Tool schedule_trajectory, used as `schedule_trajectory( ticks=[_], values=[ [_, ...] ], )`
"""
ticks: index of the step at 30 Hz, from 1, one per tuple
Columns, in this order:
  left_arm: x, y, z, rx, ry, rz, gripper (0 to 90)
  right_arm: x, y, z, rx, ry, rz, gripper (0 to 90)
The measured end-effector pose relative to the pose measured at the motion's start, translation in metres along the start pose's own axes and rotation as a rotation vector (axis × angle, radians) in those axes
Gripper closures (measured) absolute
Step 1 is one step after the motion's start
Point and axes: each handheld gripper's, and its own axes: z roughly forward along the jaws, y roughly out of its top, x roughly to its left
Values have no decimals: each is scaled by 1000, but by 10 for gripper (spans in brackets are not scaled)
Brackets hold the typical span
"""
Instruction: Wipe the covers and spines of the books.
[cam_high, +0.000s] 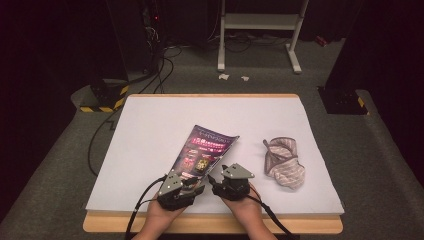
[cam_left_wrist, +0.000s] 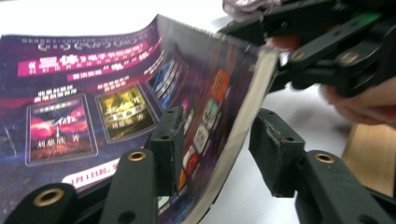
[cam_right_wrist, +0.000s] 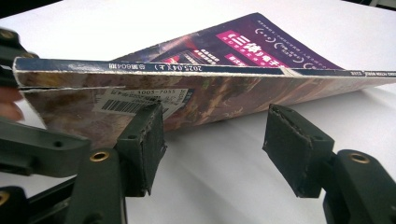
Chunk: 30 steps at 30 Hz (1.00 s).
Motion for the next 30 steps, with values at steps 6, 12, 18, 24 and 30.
schedule_trajectory(
  ticks=[6,12,18,24,30],
  values=[
    [-4,11,-9,-49,-34,-1,505,0,-3,0,3,0,-2,379],
    [-2,18,-17,-85,-64,-28,493,0,-6,0,12,-5,-5,384],
    [15,19,-28,-105,-10,-46,492,-3,-10,-1,24,-10,-2,384],
    [42,9,-30,-50,104,-67,496,-6,-13,-2,39,-20,1,385],
    [62,-4,-25,51,219,-96,498,-12,-17,-4,45,-44,4,393]
  ],
)
